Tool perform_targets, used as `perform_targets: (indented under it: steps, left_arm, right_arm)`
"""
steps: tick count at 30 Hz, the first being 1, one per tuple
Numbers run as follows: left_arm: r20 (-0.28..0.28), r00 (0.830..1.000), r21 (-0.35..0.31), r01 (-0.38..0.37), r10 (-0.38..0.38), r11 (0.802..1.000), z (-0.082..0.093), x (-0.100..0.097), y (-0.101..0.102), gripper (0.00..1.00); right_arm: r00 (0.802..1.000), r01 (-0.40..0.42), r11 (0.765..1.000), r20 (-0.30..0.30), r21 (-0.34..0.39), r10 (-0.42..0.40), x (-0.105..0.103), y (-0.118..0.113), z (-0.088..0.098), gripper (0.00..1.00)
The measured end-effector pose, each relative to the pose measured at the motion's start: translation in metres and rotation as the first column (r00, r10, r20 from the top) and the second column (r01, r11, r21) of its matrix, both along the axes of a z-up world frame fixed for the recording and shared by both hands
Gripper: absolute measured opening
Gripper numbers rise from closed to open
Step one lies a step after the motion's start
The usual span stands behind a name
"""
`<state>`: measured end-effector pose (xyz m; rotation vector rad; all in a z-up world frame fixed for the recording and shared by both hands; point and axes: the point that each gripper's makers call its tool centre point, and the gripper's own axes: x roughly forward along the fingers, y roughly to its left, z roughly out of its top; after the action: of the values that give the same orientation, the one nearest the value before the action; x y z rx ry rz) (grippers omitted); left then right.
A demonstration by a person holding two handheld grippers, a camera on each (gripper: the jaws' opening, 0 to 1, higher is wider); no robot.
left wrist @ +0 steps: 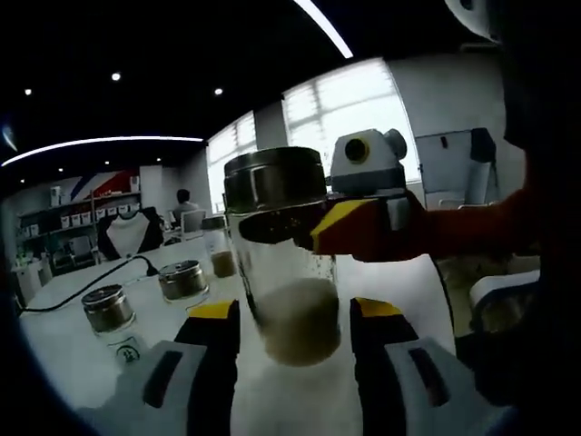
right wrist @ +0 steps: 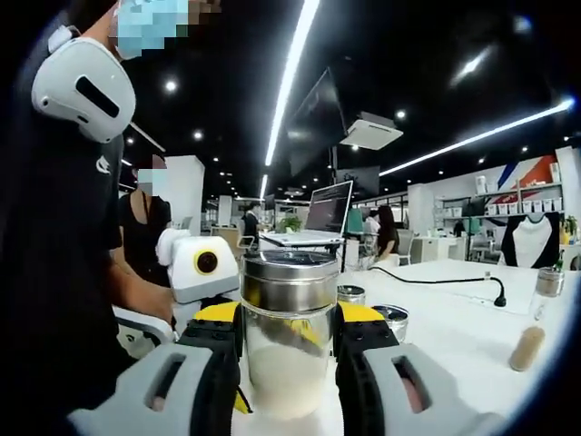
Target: Rotate the seasoning bottle until the label or dispensing opening points toward the visible target arrow and the bottle remains upright within the marked orientation range
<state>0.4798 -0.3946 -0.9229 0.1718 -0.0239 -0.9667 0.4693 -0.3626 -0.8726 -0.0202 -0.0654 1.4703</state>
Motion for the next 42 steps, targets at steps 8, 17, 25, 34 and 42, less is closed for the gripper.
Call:
perform_targets:
  steps: [8,17,25,34,42]
  left_arm:
    - [0.000,0.999,-0.011,0.053,-0.053,0.999,0.002,-0.003,-0.004,0.48]
    - [0.020,1.000,0.065,-0.019,0.018,0.998,-0.003,0.003,-0.003,0.45]
    - [0.021,0.988,0.088,-0.155,0.154,0.984,-0.006,0.017,0.002,0.44]
    - [0.112,0.954,0.226,-0.297,0.278,0.928,-0.018,0.029,0.020,0.43]
    - [0.202,0.922,0.264,-0.377,0.331,0.888,-0.015,0.028,0.017,0.42]
  right_arm:
    - [0.999,-0.035,0.999,-0.010,0.011,0.035,-0.007,0.001,0.001,0.37]
    - [0.999,0.007,1.000,-0.036,0.003,-0.007,0.000,0.001,-0.005,0.38]
    - [0.986,0.153,0.988,-0.077,0.029,-0.151,0.019,0.003,-0.006,0.38]
    - [0.904,0.402,0.916,-0.153,-0.010,-0.398,0.037,-0.002,-0.020,0.37]
    - [0.820,0.543,0.835,-0.266,0.084,-0.507,0.040,-0.008,-0.009,0.39]
